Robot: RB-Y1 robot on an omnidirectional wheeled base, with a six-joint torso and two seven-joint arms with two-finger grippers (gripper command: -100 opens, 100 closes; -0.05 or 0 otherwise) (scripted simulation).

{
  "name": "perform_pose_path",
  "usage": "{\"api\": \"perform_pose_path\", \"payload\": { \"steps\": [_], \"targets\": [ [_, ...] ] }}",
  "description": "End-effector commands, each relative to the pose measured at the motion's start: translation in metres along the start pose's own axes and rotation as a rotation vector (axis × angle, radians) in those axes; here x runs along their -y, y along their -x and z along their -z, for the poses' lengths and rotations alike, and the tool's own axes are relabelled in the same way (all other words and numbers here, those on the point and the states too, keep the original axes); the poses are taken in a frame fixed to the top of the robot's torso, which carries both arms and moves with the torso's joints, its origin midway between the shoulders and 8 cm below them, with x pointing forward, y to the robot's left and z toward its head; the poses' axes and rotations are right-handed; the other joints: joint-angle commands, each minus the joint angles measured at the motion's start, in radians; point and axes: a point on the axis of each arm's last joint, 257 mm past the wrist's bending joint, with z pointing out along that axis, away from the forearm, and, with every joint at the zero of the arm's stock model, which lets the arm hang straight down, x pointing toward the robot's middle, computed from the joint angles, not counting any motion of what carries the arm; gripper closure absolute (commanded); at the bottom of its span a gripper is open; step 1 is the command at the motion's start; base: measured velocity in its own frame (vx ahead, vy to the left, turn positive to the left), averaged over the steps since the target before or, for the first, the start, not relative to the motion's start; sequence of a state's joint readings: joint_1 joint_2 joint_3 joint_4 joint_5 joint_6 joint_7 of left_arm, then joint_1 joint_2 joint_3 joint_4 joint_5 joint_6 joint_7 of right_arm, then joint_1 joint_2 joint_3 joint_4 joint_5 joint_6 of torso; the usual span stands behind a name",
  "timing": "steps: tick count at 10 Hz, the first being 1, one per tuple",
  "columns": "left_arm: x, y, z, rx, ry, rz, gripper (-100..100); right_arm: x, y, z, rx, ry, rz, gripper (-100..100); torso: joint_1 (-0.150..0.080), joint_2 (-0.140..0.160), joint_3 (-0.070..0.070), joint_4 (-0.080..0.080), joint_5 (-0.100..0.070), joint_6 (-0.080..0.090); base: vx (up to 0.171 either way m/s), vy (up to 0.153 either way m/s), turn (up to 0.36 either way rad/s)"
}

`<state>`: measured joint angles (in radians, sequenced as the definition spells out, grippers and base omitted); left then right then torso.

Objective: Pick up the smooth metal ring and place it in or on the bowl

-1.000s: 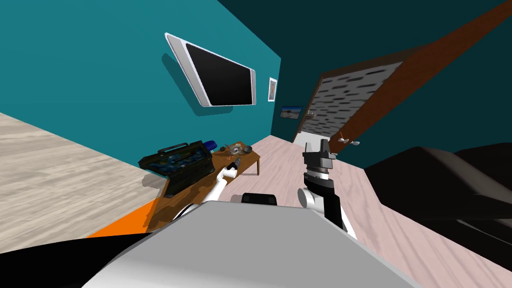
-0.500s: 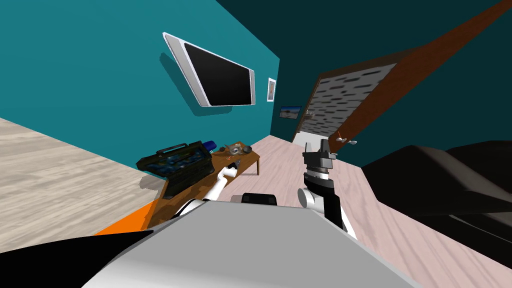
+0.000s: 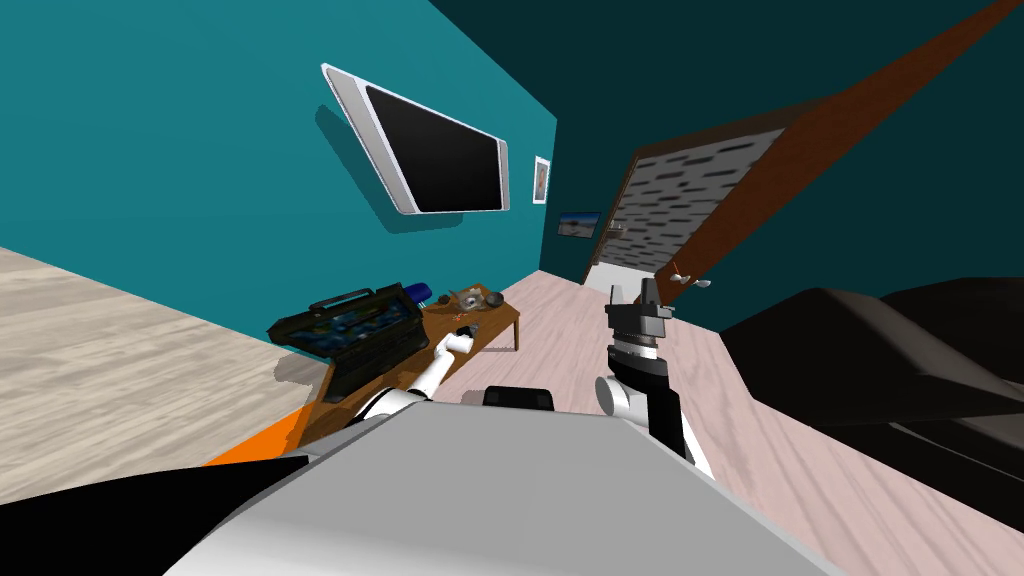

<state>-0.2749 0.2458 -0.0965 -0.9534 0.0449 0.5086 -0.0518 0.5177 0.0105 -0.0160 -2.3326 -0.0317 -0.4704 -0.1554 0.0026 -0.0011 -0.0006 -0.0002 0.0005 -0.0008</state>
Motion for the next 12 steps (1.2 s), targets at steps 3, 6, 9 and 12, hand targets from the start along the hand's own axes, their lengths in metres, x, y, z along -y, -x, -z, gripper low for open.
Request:
{"api": "perform_pose_path", "payload": {
  "steps": [3, 6, 9, 12],
  "targets": [
    [-0.039, 0.013, -0.005, 0.013, 0.115, -0.022, -100, 0.000, 0.000, 0.000, 0.000, 0.000, 0.000, 0, -0.001, -0.001, 0.000, 0.000, 0.000, 0.000, 0.026, 0.030, -0.021],
    [-0.043, 0.010, -0.008, 0.013, 0.100, -0.019, -100, 0.000, 0.000, 0.000, 0.000, 0.000, 0.000, 0, -0.003, 0.001, 0.000, 0.000, 0.000, 0.000, 0.019, 0.004, -0.006],
    [-0.053, 0.008, -0.009, 0.014, 0.103, -0.018, -100, 0.000, 0.000, 0.000, 0.000, 0.000, 0.000, 0, -0.002, -0.004, -0.002, -0.001, 0.000, 0.000, 0.064, 0.011, -0.011],
    [-0.053, 0.008, -0.009, 0.014, 0.101, -0.017, 100, 0.000, 0.000, 0.000, 0.000, 0.000, 0.000, 0, -0.003, 0.000, 0.000, 0.000, -0.001, 0.001, 0.001, 0.001, 0.004]
  ]
}}
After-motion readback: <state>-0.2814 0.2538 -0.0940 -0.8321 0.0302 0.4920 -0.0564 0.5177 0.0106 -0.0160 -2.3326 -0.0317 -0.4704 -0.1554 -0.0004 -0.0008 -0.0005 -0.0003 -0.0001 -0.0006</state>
